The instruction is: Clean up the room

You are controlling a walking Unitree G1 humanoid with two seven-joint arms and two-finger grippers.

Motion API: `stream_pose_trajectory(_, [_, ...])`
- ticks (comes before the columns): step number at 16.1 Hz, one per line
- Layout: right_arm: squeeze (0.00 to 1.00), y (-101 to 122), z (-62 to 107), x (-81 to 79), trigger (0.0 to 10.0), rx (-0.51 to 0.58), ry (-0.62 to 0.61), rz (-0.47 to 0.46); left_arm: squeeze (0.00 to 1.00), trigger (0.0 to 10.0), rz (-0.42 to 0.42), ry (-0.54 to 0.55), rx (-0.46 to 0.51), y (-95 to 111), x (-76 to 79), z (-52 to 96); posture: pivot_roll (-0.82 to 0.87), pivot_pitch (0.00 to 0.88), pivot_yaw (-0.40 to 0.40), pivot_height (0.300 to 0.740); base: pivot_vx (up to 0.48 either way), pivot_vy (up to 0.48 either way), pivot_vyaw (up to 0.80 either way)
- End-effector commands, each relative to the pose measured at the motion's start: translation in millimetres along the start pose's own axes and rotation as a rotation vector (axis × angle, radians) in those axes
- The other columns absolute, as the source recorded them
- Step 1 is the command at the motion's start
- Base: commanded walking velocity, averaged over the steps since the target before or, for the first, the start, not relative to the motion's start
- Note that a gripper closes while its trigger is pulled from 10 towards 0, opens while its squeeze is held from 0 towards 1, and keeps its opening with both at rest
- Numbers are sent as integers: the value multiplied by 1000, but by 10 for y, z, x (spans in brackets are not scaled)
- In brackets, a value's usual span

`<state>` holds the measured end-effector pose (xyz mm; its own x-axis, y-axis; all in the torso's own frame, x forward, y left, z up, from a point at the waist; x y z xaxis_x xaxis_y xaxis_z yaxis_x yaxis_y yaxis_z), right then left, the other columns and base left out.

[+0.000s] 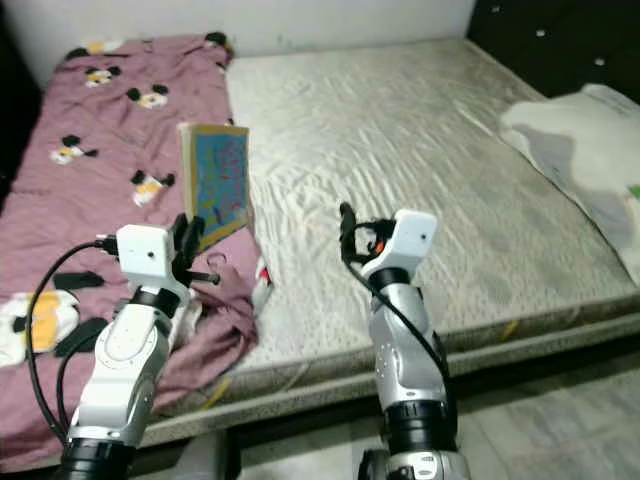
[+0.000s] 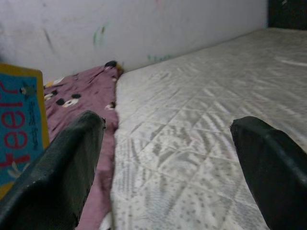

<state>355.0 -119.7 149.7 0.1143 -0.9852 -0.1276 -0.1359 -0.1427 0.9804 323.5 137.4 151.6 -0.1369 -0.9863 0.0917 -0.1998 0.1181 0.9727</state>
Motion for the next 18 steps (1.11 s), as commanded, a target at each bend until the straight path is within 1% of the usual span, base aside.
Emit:
stream_pose_trajectory(1, [0,63,-1,-54,10000,15,14,10,0,10000,1,-19,41,97,21,-13,-6,58,17,734,0,0,0])
stream_pose_trajectory(3, [0,62,7,-35,10000,11,10,18,0,10000,-10,-21,45,88,39,9,-8,74,13,740,0,0,0])
stream_pose_trajectory(6, [0,40,47,40,10000,-6,-10,41,0,10000,-9,-10,32,43,88,40,-17,73,6,740,0,0,0])
stream_pose_trajectory(8, [0,43,42,47,10000,-7,-10,46,0,10000,-4,-4,35,48,94,27,-18,71,4,740,0,0,0])
stream_pose_trajectory(10, [0,43,31,40,10000,-9,-8,56,0,10000,4,13,18,33,97,6,-17,68,4,740,0,0,0])
stream_pose_trajectory(13, [0,37,32,36,10000,-16,-15,63,0,10000,2,-2,5,8,130,11,-21,57,3,740,0,0,0])
stream_pose_trajectory(14, [0,38,29,32,10000,-16,-16,62,0,10000,8,-30,-9,-5,157,2,-21,57,3,740,0,0,0])
stream_pose_trajectory(15, [0,40,22,26,10000,-17,-15,56,0,10000,5,-31,-8,-8,172,-7,-22,55,1,740,0,0,0])
stream_pose_trajectory(17, [0,38,-8,17,10000,-26,-15,46,0,10000,-1,-20,6,14,192,-48,-23,48,-1,740,0,0,-800])
stream_pose_trajectory(18, [0,52,-20,16,10000,-19,-13,55,0,10000,0,-18,7,20,194,-60,-24,47,-1,740,0,0,-800])
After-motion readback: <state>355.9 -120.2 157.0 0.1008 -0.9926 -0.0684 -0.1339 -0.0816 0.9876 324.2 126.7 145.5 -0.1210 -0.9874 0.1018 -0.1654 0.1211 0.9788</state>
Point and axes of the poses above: a point about 5 cm out from each wrist's last joint towards the gripper, its own z axis pointing back from the gripper into the wrist, its own y axis along the axis of the wrist's last joint, x = y × z, the point moved 2 cm from there along -z, pointing out of the wrist towards the gripper, and after that the axes turned 8 degrees about z, right-handed, at the moved point
